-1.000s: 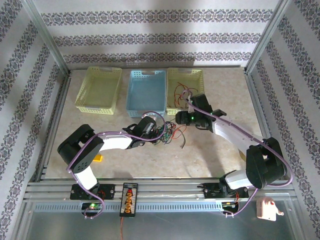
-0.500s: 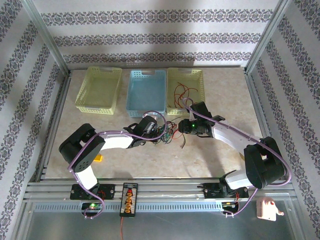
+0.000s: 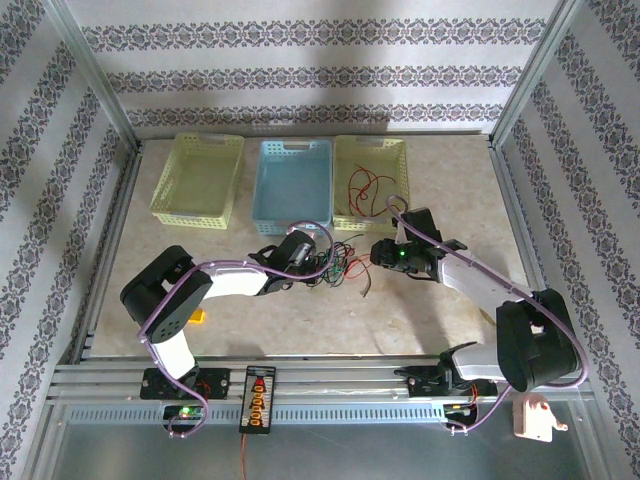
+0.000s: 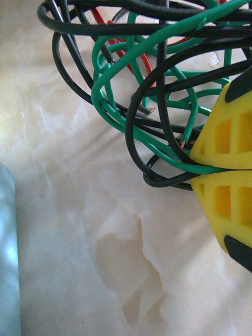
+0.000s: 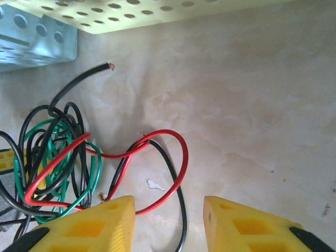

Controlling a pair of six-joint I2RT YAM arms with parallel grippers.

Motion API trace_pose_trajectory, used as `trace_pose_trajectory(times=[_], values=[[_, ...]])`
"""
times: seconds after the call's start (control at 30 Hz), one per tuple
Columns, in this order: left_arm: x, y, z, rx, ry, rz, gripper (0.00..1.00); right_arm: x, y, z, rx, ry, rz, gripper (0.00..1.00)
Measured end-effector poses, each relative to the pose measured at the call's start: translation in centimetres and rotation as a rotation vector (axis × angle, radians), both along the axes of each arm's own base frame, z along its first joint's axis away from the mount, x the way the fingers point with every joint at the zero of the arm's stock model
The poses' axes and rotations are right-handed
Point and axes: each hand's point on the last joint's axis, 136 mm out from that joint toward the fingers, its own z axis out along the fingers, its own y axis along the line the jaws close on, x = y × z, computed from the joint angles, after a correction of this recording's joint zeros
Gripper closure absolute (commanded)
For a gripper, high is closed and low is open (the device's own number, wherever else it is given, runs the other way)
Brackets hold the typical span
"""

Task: Untangle the cables

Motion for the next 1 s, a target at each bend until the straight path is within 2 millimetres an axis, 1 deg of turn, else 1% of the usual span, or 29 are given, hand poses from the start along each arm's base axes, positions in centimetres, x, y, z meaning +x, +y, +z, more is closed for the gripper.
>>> trace_pose_trajectory(times=[0.13,0.27,0.33,0.37,0.43,0.5,0.6,0.67,0.77,0.83,0.9,1.0], values=[[0.0,0.0,0.0,0.0,0.0,0.0,1.0,-0.2,0.9,-0.8,0.009,0.022,0.03,0.62],[0.0,0.0,0.0,0.0,0.0,0.0,1.0,-0.3,1.3,-2.0,0.011,0.052,0.037,0.65],[0.0,0.0,0.0,0.0,0.0,0.0,1.0,-0.5,1.3,-2.7,0.013,0.071,0.031,0.71],[0.0,0.0,0.0,0.0,0.0,0.0,1.0,-0.6,1.3,-2.9,0.013,0.077,0.027,0.76],[0.0,0.0,0.0,0.0,0.0,0.0,1.0,-0.7,1.2,-3.2,0.013,0.087,0.021,0.91],[0.0,0.0,0.0,0.0,0.0,0.001,1.0,-0.8,1.1,-3.4,0.011,0.089,0.008,1.0],[0.0,0.0,0.0,0.0,0.0,0.001,1.0,-1.0,0.3,-3.4,-0.009,0.074,-0.023,1.0],[0.0,0.0,0.0,0.001,-0.001,0.001,1.0,-1.0,-0.5,-2.5,-0.024,0.038,-0.053,1.0],[0.0,0.0,0.0,0.002,-0.002,0.003,1.0,-0.1,-2.6,0.8,-0.047,-0.08,-0.14,1.0],[0.1,0.1,0.0,0.005,-0.003,0.005,1.0,0.5,-4.5,3.7,-0.065,-0.186,-0.215,1.0],[0.1,0.1,0.0,0.006,-0.003,0.006,1.0,0.7,-6.7,6.2,-0.089,-0.272,-0.294,1.0],[0.0,0.1,0.0,0.008,-0.004,0.006,1.0,0.4,-10.2,9.2,-0.141,-0.372,-0.421,1.0]])
